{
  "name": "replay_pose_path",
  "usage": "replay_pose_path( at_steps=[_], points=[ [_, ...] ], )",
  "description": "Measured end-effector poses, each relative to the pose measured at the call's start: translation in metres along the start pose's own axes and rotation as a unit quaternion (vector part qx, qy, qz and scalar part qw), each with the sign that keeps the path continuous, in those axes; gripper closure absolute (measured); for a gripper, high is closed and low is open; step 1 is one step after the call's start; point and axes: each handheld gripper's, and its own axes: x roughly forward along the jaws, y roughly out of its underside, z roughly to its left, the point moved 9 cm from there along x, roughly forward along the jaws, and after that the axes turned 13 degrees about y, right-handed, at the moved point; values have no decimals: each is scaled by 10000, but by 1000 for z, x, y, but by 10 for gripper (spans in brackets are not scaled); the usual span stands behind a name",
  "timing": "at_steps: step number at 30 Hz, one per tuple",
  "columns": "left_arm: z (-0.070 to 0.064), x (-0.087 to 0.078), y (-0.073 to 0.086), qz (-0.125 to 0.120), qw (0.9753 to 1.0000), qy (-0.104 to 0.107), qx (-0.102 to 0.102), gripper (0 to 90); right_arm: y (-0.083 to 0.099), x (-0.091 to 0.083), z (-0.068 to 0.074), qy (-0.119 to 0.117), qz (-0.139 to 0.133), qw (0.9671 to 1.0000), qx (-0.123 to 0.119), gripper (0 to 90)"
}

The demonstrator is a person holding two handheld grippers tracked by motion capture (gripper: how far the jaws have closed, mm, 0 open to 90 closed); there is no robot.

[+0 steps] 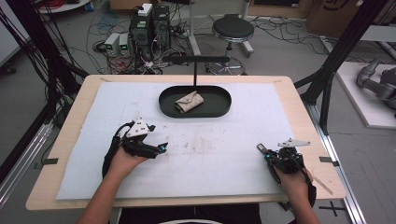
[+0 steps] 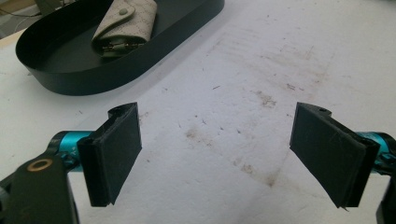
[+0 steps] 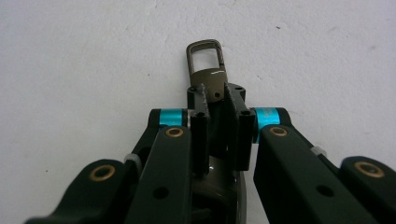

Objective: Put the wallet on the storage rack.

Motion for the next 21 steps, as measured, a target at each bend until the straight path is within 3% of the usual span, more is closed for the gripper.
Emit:
replay_pose_path(
  at_steps=[4,9,21],
  points=[
    [0,0,0,-6,10000,-4,4,166,-1,0,0,-67,-31,10000,60,852],
    [1,-1,0,-23,10000,-33,7,166,-9,-3,0,-262,-285,9991,154,864],
    [4,-11,-5,-180,9998,-73,-3,173,-42,-24,-5,-513,-999,9931,343,865]
  ],
)
